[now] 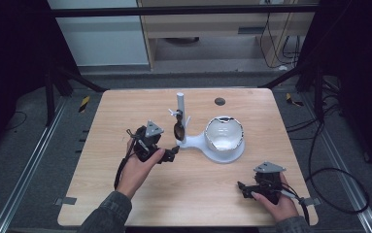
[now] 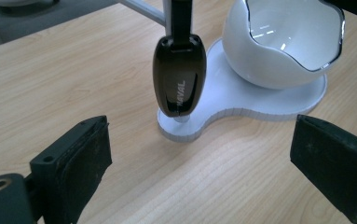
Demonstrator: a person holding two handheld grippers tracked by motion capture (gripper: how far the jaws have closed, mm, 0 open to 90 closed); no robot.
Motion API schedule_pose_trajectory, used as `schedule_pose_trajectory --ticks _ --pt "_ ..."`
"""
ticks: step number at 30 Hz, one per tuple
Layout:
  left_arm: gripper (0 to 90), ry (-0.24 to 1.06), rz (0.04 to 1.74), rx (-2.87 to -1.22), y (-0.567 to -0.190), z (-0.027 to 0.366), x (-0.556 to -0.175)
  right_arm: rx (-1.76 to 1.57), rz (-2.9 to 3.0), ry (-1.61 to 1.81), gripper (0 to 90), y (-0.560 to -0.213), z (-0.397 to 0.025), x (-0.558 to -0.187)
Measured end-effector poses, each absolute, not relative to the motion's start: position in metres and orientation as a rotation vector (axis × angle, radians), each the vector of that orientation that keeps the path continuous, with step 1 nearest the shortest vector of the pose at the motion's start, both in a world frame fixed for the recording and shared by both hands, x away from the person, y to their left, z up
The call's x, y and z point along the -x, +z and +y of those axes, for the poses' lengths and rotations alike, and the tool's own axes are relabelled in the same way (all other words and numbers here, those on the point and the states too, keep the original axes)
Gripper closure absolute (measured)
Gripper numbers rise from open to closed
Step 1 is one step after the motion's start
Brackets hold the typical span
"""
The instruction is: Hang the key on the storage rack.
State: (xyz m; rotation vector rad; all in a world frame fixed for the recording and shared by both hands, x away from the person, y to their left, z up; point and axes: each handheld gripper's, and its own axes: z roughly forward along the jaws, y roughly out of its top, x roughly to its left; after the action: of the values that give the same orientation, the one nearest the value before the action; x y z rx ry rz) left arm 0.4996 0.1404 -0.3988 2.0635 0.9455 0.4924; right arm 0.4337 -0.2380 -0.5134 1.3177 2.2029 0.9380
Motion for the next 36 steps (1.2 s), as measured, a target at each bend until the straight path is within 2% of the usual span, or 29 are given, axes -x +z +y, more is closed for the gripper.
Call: schedule_pose_trajectory --ticks 14,27,36 --pt "5.0 0.475 0.933 -2.133 -0.427 0.159 -0.480 -1.318 2.203 0.938 0.4 -0.513 -0.238 -0.434" --pt "4.6 0.527 1.009 -2.188 -0.453 0.201 -0.476 -1.305 2.203 0.934 0.4 -0.514 -0.238 -0.434" --pt "4.8 0.504 1.085 -2.158 -0.469 0.230 -0.474 -1.318 2.202 0.937 0.4 -0.513 -0.238 -0.434"
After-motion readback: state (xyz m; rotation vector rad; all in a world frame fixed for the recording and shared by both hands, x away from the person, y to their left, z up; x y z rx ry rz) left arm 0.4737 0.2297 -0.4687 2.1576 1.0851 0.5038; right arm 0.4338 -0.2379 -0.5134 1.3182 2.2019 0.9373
